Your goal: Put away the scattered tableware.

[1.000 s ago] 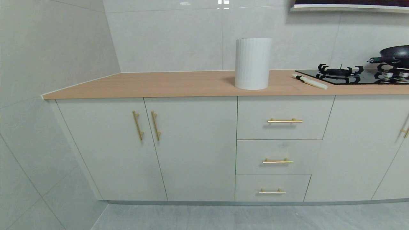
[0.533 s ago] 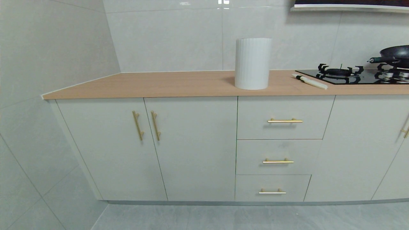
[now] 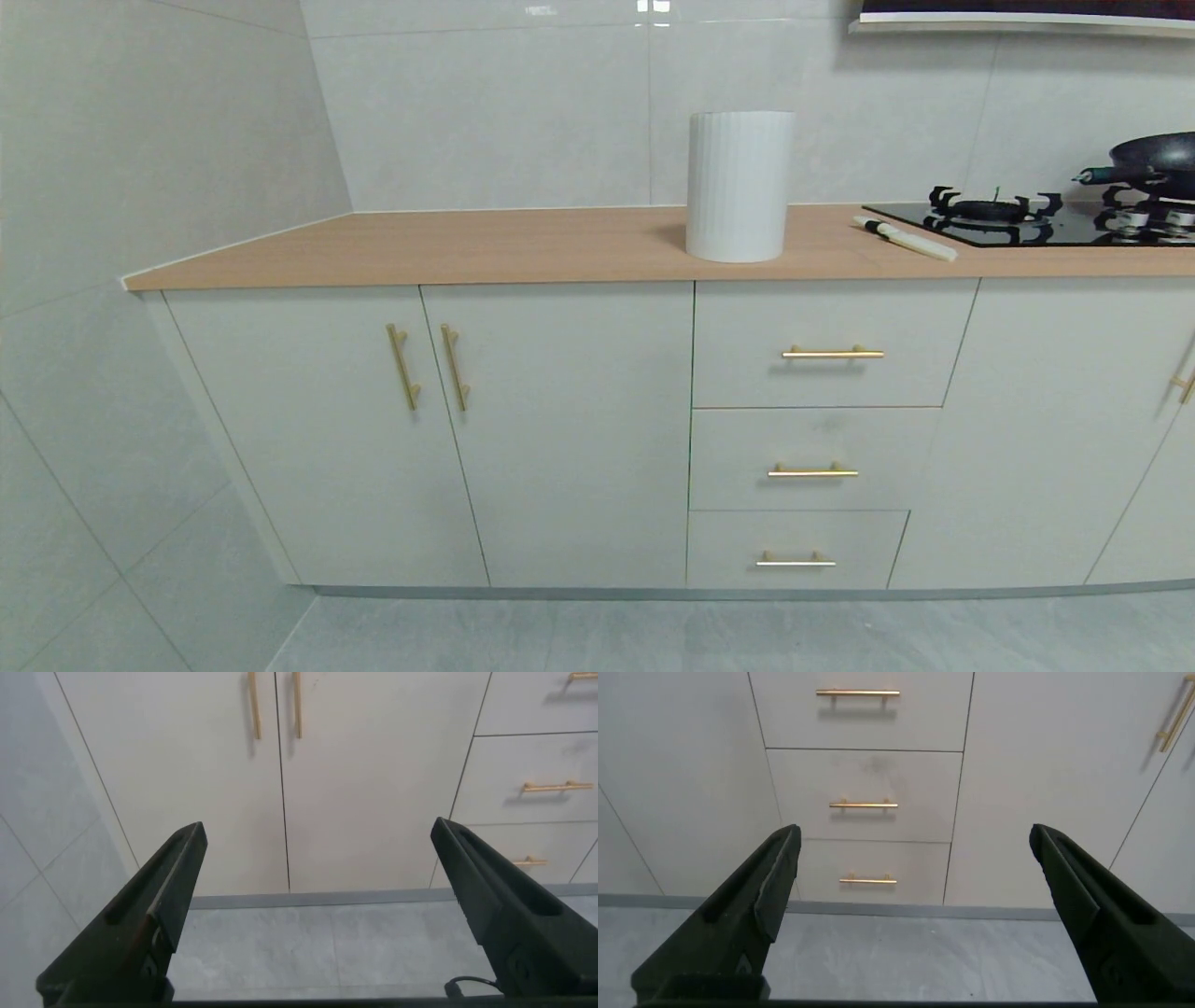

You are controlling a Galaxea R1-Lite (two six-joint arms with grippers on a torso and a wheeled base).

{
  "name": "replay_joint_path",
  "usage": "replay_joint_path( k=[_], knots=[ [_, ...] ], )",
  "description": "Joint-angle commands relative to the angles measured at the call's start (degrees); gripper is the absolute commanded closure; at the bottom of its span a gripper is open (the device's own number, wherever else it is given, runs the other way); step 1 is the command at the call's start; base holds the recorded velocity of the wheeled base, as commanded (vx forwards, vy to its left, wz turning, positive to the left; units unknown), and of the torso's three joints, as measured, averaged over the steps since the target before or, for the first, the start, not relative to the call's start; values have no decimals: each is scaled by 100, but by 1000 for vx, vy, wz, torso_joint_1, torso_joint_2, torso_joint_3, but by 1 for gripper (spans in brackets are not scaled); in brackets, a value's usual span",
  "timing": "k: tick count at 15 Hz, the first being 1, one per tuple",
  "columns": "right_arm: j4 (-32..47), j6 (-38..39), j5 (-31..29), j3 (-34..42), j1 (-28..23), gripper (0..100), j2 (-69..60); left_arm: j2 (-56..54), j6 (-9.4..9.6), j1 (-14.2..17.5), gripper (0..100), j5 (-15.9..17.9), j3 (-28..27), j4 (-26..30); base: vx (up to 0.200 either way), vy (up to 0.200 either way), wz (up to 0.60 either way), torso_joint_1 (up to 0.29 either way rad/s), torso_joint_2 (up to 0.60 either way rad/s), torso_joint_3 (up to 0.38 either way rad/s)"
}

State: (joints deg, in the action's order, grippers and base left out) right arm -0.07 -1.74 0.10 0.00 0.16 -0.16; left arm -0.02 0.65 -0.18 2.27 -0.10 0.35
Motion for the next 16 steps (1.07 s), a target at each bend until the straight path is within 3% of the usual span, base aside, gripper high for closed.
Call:
replay_joint_path(
  k=[1, 5, 16],
  knots=[
    [16, 7, -1, 0, 2, 0, 16, 2, -3, 1, 0, 2, 1, 0, 0, 0, 0, 0, 0, 0],
    [7, 183, -10, 0, 2, 0, 16, 2, 6, 1, 0, 2, 1, 0, 0, 0, 0, 0, 0, 0],
    [7, 183, -10, 0, 2, 0, 16, 2, -3, 1, 0, 2, 1, 0, 200, 0, 0, 3, 0, 4]
  ],
)
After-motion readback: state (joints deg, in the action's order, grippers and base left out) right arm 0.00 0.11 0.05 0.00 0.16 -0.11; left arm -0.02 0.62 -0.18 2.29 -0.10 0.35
